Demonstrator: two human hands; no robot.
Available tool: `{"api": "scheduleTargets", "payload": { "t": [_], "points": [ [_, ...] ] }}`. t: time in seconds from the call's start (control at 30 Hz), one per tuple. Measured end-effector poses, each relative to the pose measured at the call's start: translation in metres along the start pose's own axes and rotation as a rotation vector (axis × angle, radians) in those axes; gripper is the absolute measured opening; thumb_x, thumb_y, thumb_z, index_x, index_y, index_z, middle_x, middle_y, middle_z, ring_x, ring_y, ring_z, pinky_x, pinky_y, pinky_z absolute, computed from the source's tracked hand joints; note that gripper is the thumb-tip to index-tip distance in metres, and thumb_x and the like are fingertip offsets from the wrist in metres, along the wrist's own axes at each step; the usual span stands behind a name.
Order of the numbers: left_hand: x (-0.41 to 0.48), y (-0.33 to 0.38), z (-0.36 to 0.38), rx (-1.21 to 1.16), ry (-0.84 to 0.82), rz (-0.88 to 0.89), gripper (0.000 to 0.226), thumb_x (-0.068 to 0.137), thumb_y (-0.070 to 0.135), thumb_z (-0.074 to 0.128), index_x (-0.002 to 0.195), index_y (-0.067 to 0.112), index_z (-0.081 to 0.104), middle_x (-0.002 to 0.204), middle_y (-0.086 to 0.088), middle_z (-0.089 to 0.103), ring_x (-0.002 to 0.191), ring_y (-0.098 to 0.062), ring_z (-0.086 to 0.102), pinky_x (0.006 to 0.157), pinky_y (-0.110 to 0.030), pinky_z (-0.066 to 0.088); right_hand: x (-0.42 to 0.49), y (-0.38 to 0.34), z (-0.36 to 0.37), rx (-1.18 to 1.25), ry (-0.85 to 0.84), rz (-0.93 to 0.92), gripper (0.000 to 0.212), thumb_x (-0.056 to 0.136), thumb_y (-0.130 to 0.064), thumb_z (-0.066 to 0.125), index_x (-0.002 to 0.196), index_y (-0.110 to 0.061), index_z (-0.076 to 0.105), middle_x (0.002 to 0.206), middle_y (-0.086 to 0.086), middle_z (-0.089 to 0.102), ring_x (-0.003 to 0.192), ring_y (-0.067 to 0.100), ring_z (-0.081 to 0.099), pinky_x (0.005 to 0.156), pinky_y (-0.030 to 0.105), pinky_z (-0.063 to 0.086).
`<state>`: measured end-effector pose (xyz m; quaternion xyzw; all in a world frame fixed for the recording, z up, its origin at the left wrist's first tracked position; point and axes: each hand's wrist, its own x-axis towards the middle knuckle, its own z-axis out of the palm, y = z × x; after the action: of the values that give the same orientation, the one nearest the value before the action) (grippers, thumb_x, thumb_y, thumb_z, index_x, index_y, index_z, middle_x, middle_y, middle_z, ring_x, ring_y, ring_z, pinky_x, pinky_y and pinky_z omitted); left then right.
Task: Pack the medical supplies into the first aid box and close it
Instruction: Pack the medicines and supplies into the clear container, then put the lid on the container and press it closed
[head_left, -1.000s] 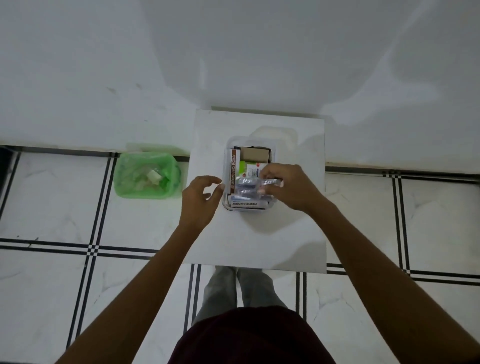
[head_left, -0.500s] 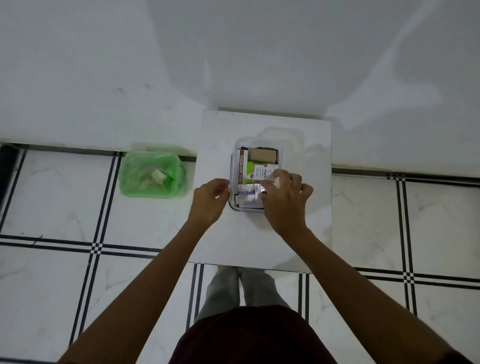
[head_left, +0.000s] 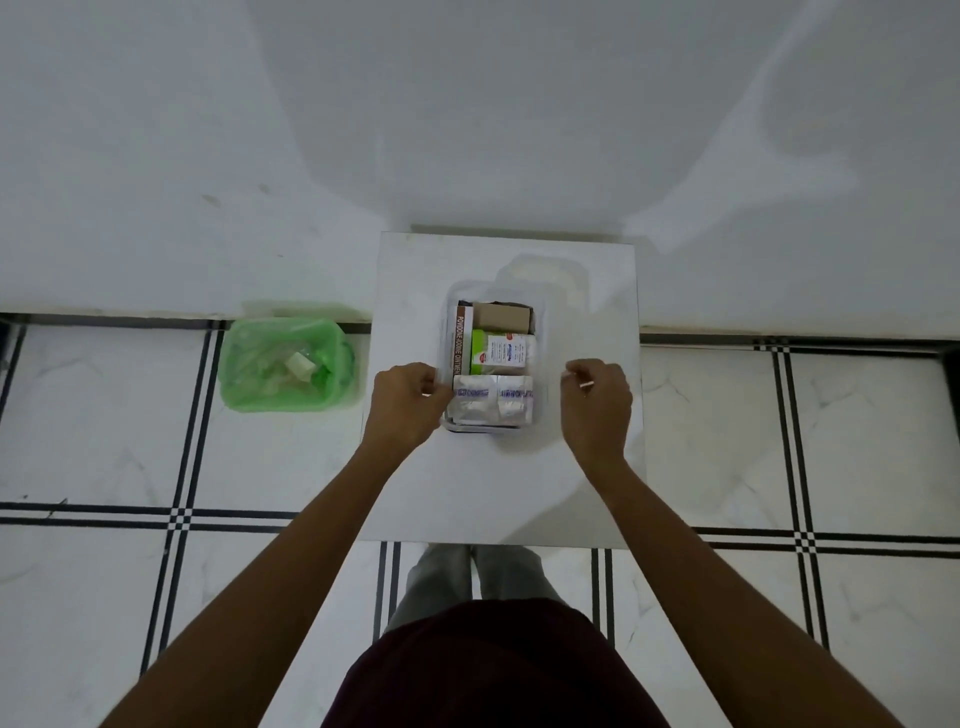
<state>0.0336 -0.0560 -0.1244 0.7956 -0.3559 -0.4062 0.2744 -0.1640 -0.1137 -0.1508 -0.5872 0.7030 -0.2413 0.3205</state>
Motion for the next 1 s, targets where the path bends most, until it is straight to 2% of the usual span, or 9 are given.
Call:
{"api": "scheduleTargets", "payload": {
  "t": [0.17,0.27,0.33,0.5,0.57,0.63,0.73,0.83,1.0],
  "points": [
    [-0.009,-0.007,-0.02,-0.17,0.076,-0.082,0.015,0.085,0.007,0.063,0.099,0.001,0.067,0.092,-0.017,0.071,0.076,-0.024,0.07,0.059,-0.035,0.061,0.008,0.011,0.018,-0.082,-0.298,0.267,0.038,0.082,-0.03,0.071,0.1,0.002,0.066,0.097,0.015,0.069,0.093,0.029,0.064,0.073,0.025,0.04],
    [-0.007,-0.014,-0.033,-0.19,0.115,-0.097,0.014,0.084,0.005,0.064,0.096,0.0,0.067,0.094,-0.016,0.07,0.081,-0.026,0.07,0.055,-0.028,0.06,0.011,0.016,0.044,-0.133,-0.344,0.383,0.046,0.072,-0.041,0.078,0.062,-0.002,0.055,0.063,0.015,0.057,0.061,0.029,0.058,0.059,0.026,0.038],
    [-0.007,-0.02,-0.039,-0.18,0.134,-0.125,0.011,0.083,0.005,0.064,0.093,0.0,0.067,0.094,-0.016,0.07,0.079,-0.026,0.069,0.055,-0.026,0.06,0.014,0.018,0.057,-0.225,-0.335,0.422,0.05,0.066,-0.046,0.079,0.059,-0.008,0.048,0.061,0.009,0.054,0.06,0.026,0.057,0.057,0.027,0.041],
    [-0.008,-0.038,-0.043,-0.166,0.164,-0.161,0.013,0.083,0.006,0.064,0.094,0.001,0.07,0.094,-0.015,0.072,0.077,-0.025,0.071,0.053,-0.023,0.059,0.027,0.026,0.057,-0.072,-0.378,0.374,0.049,0.083,-0.023,0.069,0.046,-0.01,0.04,0.05,0.004,0.044,0.063,0.026,0.054,0.062,0.029,0.044],
    [-0.01,-0.041,-0.039,-0.176,0.166,-0.167,0.01,0.083,0.006,0.064,0.091,0.002,0.069,0.093,-0.015,0.072,0.077,-0.026,0.07,0.053,-0.023,0.059,0.029,0.032,0.046,0.079,-0.378,0.416,0.039,0.086,-0.022,0.066,0.052,-0.011,0.049,0.06,0.007,0.053,0.074,0.033,0.062,0.075,0.039,0.056],
    [-0.011,-0.039,-0.035,-0.189,0.148,-0.154,0.005,0.083,0.005,0.064,0.082,0.008,0.067,0.09,-0.015,0.071,0.078,-0.026,0.07,0.054,-0.026,0.06,0.028,0.031,0.031,0.28,-0.359,0.486,0.029,0.089,-0.02,0.062,0.064,-0.011,0.052,0.076,0.01,0.057,0.088,0.035,0.063,0.075,0.046,0.059],
    [-0.01,-0.032,-0.028,-0.199,0.119,-0.139,0.021,0.084,0.002,0.061,0.069,0.017,0.061,0.086,-0.013,0.069,0.073,-0.024,0.069,0.059,-0.033,0.061,0.028,0.01,-0.006,0.467,-0.358,0.506,0.01,0.089,-0.013,0.063,0.092,-0.011,0.054,0.097,0.015,0.059,0.093,0.029,0.061,0.064,0.036,0.057],
    [-0.007,-0.028,-0.016,-0.191,0.089,-0.135,0.005,0.085,0.003,0.061,0.084,0.005,0.065,0.091,-0.017,0.069,0.073,-0.028,0.068,0.066,-0.043,0.061,0.026,-0.012,-0.03,0.437,-0.382,0.345,0.028,0.084,-0.008,0.067,0.111,-0.013,0.059,0.093,0.013,0.067,0.086,0.024,0.065,0.066,0.033,0.058],
    [0.002,-0.022,-0.004,-0.202,0.019,-0.077,0.012,0.086,0.007,0.062,0.093,-0.001,0.068,0.084,-0.016,0.069,0.066,-0.028,0.067,0.066,-0.047,0.06,0.008,-0.053,-0.025,0.043,-0.059,-0.241,0.005,0.079,-0.009,0.067,0.084,-0.007,0.067,0.077,0.006,0.062,0.063,0.014,0.054,0.058,0.005,0.041]
  ]
}}
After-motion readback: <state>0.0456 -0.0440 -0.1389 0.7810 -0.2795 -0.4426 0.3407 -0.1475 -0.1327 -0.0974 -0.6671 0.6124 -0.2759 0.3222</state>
